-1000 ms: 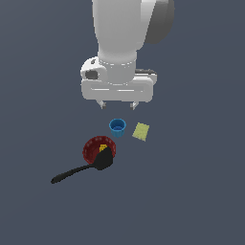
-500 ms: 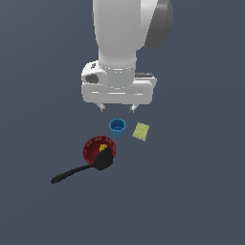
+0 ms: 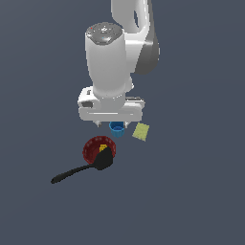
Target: Pick up a designated object from a clutter of objects.
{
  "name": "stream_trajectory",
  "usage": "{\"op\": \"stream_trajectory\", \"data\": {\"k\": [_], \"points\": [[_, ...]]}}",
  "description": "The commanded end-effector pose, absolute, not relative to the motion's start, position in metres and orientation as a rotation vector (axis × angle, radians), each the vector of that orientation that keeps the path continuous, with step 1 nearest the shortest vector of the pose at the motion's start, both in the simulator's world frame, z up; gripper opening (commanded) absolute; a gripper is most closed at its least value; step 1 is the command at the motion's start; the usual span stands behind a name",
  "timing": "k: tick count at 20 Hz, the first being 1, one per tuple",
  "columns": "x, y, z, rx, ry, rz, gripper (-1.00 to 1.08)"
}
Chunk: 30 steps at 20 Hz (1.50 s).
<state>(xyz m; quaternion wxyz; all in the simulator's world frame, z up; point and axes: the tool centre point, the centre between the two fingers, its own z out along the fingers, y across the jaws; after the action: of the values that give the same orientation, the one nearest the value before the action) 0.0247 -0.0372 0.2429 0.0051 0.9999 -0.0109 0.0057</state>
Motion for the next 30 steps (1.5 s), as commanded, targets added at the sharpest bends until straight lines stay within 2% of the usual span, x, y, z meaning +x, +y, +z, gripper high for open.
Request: {"op": "stream_trajectory", "data": {"k": [1,8,14,30], "points": [[0.027,-0.046,0.216,3.135,-0.036,0.014,1.00],[0.026,-0.074,0.139,3.142,-0.045,0.007,1.00],[0.020,-0.090,0.097,3.142,-0.052,0.002,1.00],[0.014,-0.097,0.061,3.141,-0.056,-0.002,1.00]]}}
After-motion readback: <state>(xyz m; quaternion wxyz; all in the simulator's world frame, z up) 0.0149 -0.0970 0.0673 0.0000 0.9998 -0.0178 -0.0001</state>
